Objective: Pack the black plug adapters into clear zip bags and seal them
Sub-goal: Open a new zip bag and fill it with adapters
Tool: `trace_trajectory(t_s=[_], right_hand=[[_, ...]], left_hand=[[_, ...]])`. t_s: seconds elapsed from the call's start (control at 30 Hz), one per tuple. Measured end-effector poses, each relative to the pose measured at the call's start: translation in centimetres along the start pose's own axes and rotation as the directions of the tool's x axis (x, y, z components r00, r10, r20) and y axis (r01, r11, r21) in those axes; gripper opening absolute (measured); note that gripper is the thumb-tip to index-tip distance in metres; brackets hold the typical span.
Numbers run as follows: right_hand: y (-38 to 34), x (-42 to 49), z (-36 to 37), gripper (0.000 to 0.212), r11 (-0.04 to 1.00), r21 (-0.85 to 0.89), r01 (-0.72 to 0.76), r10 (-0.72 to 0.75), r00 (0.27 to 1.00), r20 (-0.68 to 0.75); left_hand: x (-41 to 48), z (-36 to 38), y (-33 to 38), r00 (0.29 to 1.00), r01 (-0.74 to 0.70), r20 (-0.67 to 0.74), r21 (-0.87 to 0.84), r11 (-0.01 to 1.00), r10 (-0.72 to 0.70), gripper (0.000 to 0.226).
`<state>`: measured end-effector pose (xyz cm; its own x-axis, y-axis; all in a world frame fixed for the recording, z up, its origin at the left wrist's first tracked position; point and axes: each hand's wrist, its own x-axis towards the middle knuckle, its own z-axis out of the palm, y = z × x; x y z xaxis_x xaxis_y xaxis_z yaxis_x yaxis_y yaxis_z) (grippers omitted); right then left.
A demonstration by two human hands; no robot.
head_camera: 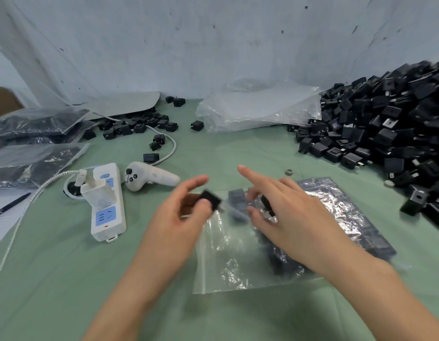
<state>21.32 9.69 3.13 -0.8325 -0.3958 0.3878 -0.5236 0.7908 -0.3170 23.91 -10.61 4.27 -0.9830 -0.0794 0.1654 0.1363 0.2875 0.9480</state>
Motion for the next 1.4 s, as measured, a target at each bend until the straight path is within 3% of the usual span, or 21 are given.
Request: trace_trajectory(t_s=[0.1, 0.17, 0.37, 0.53, 0.73, 0.87, 0.97, 1.03, 1.17, 1.3, 1.4], right_hand=[[1.5, -0.1, -0.5, 0.06, 0.994, 0.031, -0.102, 0.103, 0.995, -0.018], [2.4, -0.2, -0.7, 0.056, 0.988, 0.022, -0.156, 0.156, 0.987, -0.031], [3.8, -0.6, 0.0, 0.051, 0.972, -0.008, -0.234, 0.234, 0.971, -0.042], [4.3, -1.0, 0.4, 0.048, 0.967, -0.032, -0.251, 0.251, 0.968, -0.018], [4.3, -1.0, 0.4, 0.043, 0.965, -0.042, -0.259, 0.259, 0.966, 0.01], [4.1, -1.0, 0.3, 0.037, 0.964, -0.073, -0.257, 0.26, 0.965, 0.036], [4.0, -1.1, 0.3, 0.035, 0.964, -0.088, -0.25, 0.255, 0.965, 0.051], [4.1, -1.1, 0.4, 0.034, 0.965, -0.092, -0.247, 0.253, 0.966, 0.055], [4.2, -1.2, 0.5, 0.031, 0.966, -0.077, -0.248, 0.252, 0.967, 0.046], [4.2, -1.2, 0.4, 0.03, 0.969, -0.071, -0.237, 0.24, 0.97, 0.035], [4.3, -1.2, 0.5, 0.029, 0.97, -0.07, -0.234, 0.236, 0.971, 0.03]], left_hand=[[0.4, -2.7, -1.8, 0.963, 0.23, -0.153, 0.036, 0.973, -0.222, 0.02], [0.2, -3.5, -3.3, 0.954, 0.279, -0.156, 0.148, 0.949, -0.256, 0.014], [-0.4, -2.2, -4.6, 0.986, 0.09, 0.1, 0.354, 0.931, -0.133, 0.016], [-0.5, -1.1, -4.9, 0.975, -0.08, 0.213, 0.58, 0.811, -0.056, 0.055], [-0.3, -2.0, -5.7, 0.949, -0.234, 0.313, 0.635, 0.736, 0.033, 0.055], [0.7, -0.8, -5.6, 0.938, -0.289, 0.335, 0.607, 0.741, 0.091, 0.058], [1.9, 0.2, -5.7, 0.917, -0.365, 0.379, 0.67, 0.647, 0.125, 0.057], [2.4, 0.8, -5.9, 0.914, -0.379, 0.382, 0.688, 0.619, 0.136, 0.05], [2.8, 1.8, -5.5, 0.94, -0.292, 0.333, 0.68, 0.673, 0.071, 0.032], [2.8, 2.3, -5.0, 0.961, -0.195, 0.277, 0.688, 0.699, -0.004, 0.039], [2.9, 2.3, -5.1, 0.951, -0.24, 0.309, 0.689, 0.684, 0.022, 0.041]])
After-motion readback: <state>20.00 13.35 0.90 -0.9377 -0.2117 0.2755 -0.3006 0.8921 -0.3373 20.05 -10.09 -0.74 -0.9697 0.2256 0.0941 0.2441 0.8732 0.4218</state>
